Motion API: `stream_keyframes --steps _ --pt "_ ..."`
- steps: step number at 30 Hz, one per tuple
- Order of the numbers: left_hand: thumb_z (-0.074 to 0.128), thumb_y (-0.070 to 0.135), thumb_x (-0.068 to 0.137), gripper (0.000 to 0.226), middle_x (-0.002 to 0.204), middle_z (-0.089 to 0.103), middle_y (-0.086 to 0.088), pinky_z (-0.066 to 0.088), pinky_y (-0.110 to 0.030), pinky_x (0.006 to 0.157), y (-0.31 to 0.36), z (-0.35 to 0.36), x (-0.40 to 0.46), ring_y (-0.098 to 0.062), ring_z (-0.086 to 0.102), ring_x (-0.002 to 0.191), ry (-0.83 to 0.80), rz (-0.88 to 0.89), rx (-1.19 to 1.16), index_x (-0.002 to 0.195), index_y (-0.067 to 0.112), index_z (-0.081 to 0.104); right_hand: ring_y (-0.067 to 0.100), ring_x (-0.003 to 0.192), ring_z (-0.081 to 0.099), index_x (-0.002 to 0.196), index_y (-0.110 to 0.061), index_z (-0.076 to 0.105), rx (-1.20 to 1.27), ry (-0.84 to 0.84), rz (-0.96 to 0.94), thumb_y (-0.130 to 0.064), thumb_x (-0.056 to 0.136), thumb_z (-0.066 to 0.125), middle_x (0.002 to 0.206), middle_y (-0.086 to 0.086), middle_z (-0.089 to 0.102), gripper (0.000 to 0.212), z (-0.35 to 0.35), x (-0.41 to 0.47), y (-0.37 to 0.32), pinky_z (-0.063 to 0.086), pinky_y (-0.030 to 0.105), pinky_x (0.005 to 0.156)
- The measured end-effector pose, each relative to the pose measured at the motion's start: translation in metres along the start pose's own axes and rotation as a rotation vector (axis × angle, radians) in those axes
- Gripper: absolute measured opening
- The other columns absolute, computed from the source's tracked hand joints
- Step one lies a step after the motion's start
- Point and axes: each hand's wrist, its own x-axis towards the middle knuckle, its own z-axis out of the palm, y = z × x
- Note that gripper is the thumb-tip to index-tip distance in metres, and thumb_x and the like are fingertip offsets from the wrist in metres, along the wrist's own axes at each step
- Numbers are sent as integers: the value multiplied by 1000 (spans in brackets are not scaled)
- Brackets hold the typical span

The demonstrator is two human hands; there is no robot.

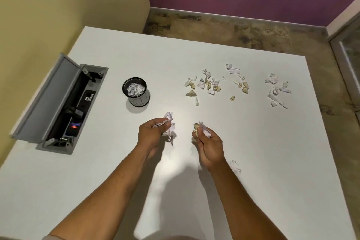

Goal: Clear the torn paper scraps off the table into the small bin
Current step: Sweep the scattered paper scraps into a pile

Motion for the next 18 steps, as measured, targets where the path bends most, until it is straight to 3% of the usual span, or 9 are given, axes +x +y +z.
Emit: stream_keyframes --steps 3,6,9,12,15,18 --pt "72 -5 81 16 77 72 -1 50 -15 54 20 -27 19 -4 66 58 52 13 -37 84 10 70 11 71 58 82 -12 68 64 -67 -9 0 95 53 74 -6 66 23 43 7 4 50 19 73" --pt "75 -2 80 16 88 72 -6 52 -21 67 41 -50 43 -10 65 69 94 35 -35 85 14 72 10 78 66 99 -3 64 107 -65 4 2 94 53 90 3 70 12 79 17 9 54 20 76" --pt "77 -1 78 18 101 73 -12 54 -33 82 62 -65 68 -21 66 86 131 86 -17 84 15 72 8 78 68 99 -2 64 127 -70 5 3 94 53 98 7 68 13 108 26 14 56 20 76" --pt "83 7 73 17 97 74 -8 53 -38 89 82 -74 98 -21 68 87 202 151 76 76 22 74 5 75 68 100 -3 63 100 -74 2 3 94 52 95 5 67 13 128 34 20 55 19 75" --pt "87 15 67 17 85 75 0 57 -40 89 98 -73 122 -21 70 87 266 186 241 66 26 73 5 76 69 100 -6 64 55 -60 9 1 95 54 94 1 68 14 139 39 23 55 20 79" --pt "83 9 73 18 81 70 2 54 -27 79 110 -64 136 -24 67 95 270 253 487 70 23 74 6 77 68 103 -6 65 15 -35 9 -2 94 56 92 -1 70 13 143 42 24 55 20 80"
